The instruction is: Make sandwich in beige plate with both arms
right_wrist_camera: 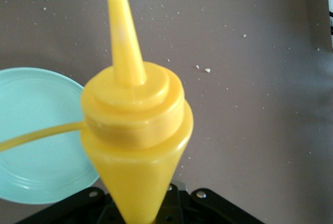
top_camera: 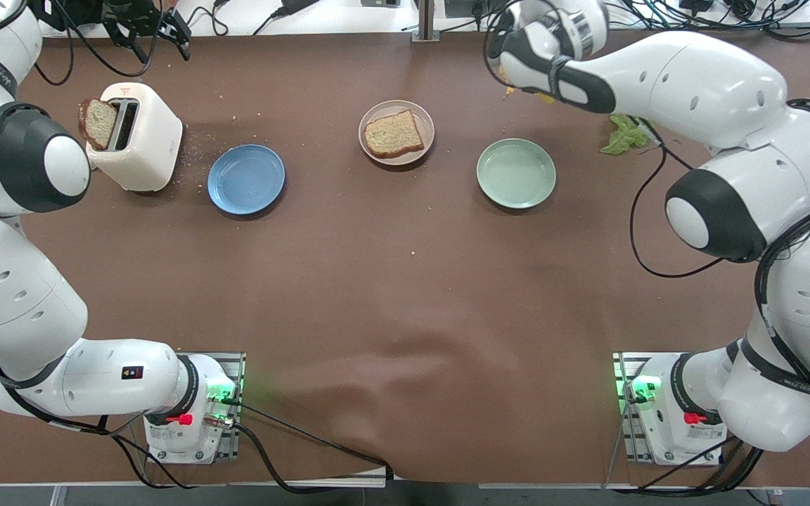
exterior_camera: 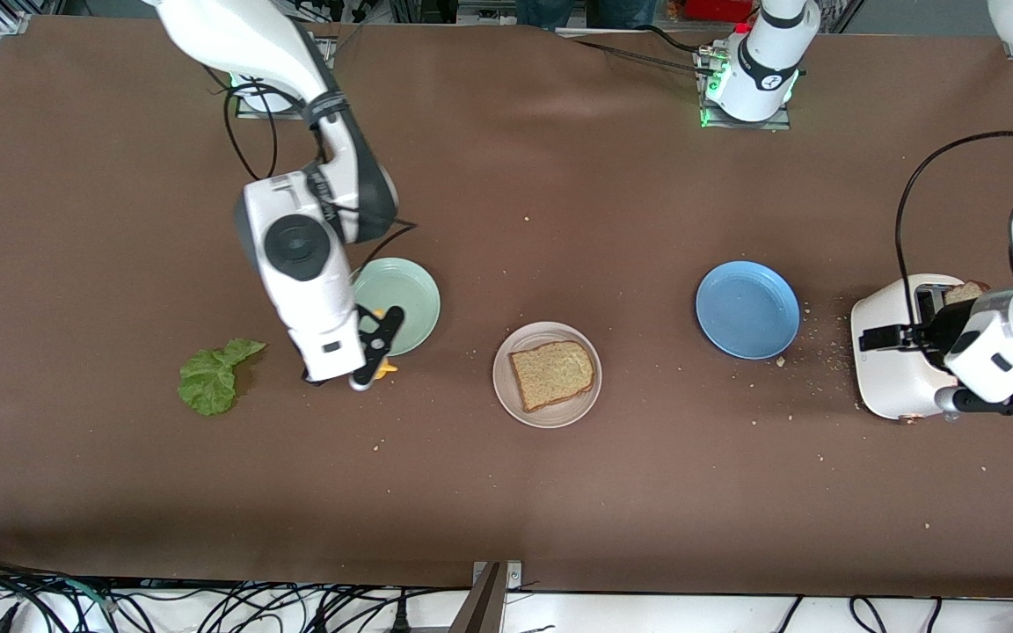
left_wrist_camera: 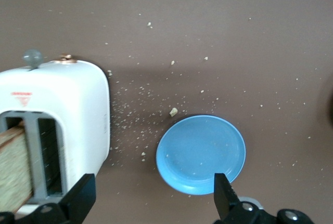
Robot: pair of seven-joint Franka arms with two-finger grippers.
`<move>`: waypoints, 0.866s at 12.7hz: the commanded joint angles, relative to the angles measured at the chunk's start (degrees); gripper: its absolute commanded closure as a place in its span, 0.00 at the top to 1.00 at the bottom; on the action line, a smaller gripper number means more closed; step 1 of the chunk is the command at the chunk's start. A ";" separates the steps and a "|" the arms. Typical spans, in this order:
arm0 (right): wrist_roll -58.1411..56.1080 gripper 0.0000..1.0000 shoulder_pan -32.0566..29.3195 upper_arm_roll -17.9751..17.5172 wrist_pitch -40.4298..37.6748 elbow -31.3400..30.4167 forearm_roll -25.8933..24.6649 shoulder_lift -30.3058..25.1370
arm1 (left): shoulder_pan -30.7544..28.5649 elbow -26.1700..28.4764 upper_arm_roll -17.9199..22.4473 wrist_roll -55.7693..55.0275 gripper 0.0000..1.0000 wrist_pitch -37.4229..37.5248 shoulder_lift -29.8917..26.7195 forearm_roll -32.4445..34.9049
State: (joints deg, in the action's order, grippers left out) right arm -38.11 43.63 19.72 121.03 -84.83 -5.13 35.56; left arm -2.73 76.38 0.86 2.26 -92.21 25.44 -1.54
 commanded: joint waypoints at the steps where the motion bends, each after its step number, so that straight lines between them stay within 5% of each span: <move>1: 7.93 0.00 4.43 0.93 -1.32 4.92 -8.46 4.50 | 0.35 1.58 -0.33 -1.12 1.00 2.64 -4.51 2.77; 5: 11.47 0.00 9.27 0.93 -8.61 15.30 -19.19 12.93 | 3.07 2.10 -1.30 -3.57 1.00 5.01 -8.20 6.29; 7: 15.76 0.00 12.43 1.02 -8.80 15.66 -25.43 15.67 | 3.25 2.97 -1.83 -5.07 1.00 5.28 -9.78 6.29; 11: 18.07 0.00 14.29 1.02 -9.32 17.32 -29.57 19.71 | 2.73 9.56 -2.53 -5.08 1.00 4.15 -15.49 5.41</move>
State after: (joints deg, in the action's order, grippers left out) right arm -20.23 57.15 19.75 113.52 -71.51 -32.15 52.49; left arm 0.61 80.36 -0.82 -2.02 -86.97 14.64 2.54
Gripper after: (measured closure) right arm 0.894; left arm 0.000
